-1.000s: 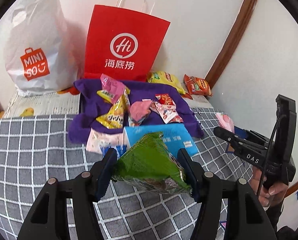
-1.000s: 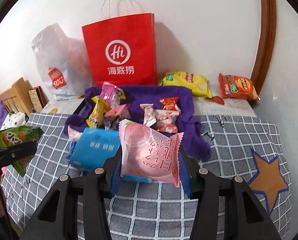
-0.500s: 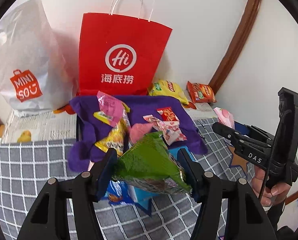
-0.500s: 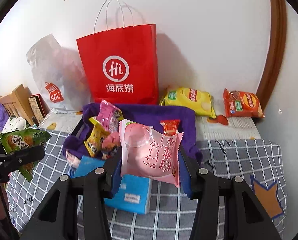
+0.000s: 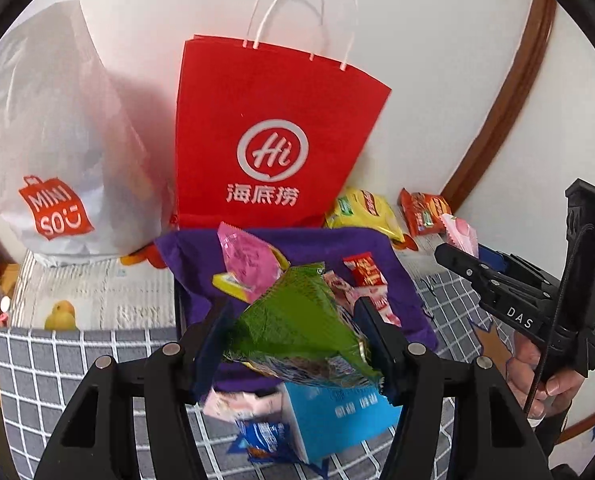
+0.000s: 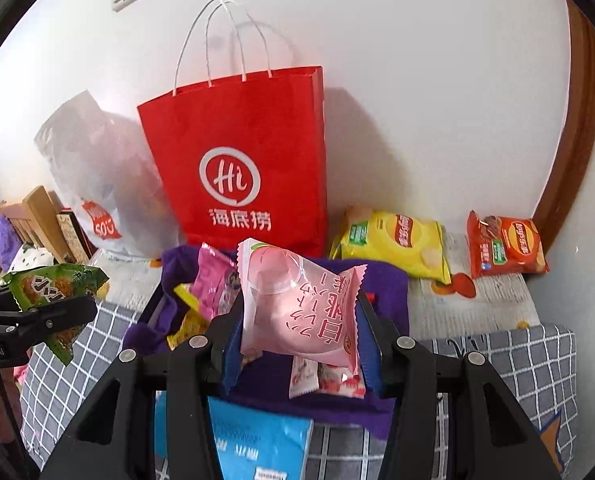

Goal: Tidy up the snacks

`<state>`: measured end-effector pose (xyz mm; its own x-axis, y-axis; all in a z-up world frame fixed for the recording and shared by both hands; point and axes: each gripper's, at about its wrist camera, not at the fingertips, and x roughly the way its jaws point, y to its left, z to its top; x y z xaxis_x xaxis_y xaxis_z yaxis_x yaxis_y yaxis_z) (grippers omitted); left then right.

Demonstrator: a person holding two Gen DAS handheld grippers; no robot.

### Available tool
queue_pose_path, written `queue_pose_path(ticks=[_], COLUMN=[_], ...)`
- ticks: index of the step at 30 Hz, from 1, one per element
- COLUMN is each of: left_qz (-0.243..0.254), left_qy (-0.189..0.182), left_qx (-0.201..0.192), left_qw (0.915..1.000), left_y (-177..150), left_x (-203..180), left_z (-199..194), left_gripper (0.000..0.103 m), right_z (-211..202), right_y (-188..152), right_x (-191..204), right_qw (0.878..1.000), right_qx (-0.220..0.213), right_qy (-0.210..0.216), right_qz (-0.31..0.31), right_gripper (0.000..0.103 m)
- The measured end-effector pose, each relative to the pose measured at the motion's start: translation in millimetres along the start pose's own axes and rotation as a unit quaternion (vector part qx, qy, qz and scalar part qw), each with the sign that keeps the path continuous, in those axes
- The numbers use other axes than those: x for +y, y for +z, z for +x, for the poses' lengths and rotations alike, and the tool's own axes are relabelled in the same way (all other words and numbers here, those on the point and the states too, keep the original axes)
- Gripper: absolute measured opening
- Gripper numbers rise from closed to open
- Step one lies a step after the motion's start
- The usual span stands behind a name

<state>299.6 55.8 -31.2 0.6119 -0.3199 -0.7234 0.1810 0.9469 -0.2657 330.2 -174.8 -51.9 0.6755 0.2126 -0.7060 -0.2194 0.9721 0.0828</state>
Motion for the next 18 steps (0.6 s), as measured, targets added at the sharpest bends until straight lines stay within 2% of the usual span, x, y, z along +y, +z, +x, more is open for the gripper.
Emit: queue_pose_path(ticks=[11, 18], left_qz=[-0.009, -0.017], left_qy=[-0.002, -0.013], left_qx=[-0.005, 0.010], left_qw=[0.9999, 0.9997], left_y=[35, 42], left_x=[1, 1], left_z=[13, 41], left_gripper=[0.060, 0.060], right_z=[24, 52], right_y=[27, 19], right_x=[-6, -24], right_qw=[1.000, 0.999], right_qx=[-0.005, 0.008], right_qy=[0.011, 0.025], right_qz=[0.005, 0.029], right_gripper=[0.048, 0.048])
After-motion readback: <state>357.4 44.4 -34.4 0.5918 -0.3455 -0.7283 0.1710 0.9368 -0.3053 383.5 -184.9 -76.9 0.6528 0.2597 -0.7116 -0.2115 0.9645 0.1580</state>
